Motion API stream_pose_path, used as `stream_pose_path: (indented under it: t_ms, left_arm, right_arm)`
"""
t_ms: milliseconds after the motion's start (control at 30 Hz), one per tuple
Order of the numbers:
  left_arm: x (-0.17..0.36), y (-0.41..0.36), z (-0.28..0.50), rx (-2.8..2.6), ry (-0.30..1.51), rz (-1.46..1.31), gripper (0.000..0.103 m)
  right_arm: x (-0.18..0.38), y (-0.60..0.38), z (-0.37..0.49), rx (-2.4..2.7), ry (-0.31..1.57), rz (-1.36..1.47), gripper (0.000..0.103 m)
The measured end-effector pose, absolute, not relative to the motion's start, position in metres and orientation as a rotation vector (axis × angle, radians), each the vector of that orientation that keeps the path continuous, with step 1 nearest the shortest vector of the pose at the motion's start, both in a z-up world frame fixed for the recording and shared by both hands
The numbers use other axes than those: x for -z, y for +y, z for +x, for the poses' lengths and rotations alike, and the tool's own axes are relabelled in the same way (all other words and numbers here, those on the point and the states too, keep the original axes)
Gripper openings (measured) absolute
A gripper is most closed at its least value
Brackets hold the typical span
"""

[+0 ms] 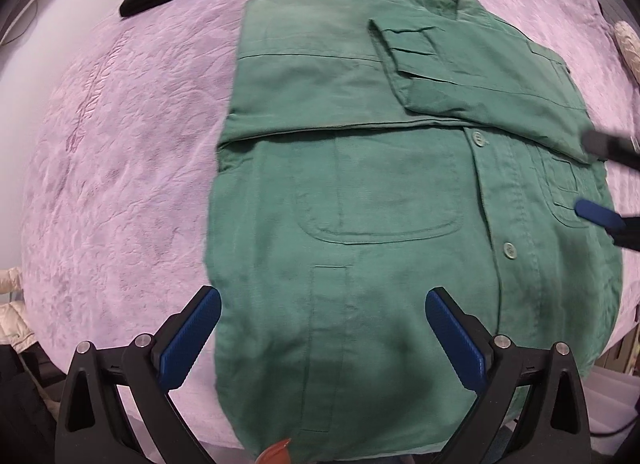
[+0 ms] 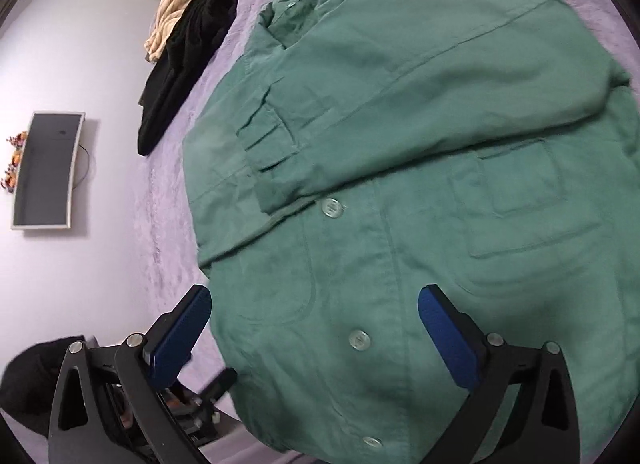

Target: Fold small clothes

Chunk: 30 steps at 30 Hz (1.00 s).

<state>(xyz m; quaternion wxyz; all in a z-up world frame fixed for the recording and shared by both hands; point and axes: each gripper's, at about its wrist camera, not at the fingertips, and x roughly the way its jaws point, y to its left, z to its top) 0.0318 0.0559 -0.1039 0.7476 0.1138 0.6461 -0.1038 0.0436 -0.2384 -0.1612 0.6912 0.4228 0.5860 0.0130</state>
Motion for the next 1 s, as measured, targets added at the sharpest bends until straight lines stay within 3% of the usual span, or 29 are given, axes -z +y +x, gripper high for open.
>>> stream_pose_path:
  t_ms: [167,233,333,467,533,567,833,933,1000]
  left_arm:
    - [0.107,0.082,0.045,0.177,1.434,0.209,0.102]
    - [0.109,0.092,0.05,0.16,1.438,0.199,0.102]
    - [0.112,0.108,0.054,0.139,1.448,0.185,0.102]
    - [0.117,0.122,0.057,0.119,1.463,0.173,0.102]
    - [0.12,0.127,0.059,0.113,1.472,0.167,0.102]
    - [0.121,0.128,0.059,0.112,1.474,0.166,0.102]
    - [0.127,0.136,0.065,0.113,1.491,0.177,0.102]
    - [0.124,0.13,0.062,0.118,1.486,0.184,0.102]
    - [0.123,0.125,0.062,0.126,1.478,0.188,0.102]
  right_arm:
    - [0.203,-0.224,0.097,-0.053,1.244,1.204,0.103]
    - [0.218,-0.221,0.108,-0.045,1.228,1.293,0.099]
    - [0.234,-0.214,0.119,-0.034,1.229,1.368,0.084]
    - [0.241,-0.206,0.127,-0.021,1.239,1.359,0.081]
    - [0.246,-0.205,0.128,0.014,1.269,1.347,0.053]
    - [0.25,-0.205,0.127,0.041,1.293,1.343,0.024]
    - [0.262,-0.2,0.114,0.048,1.281,1.368,0.024]
    - [0.26,-0.202,0.119,0.028,1.312,1.346,0.028]
    - [0.251,-0.2,0.121,-0.001,1.348,1.307,0.05]
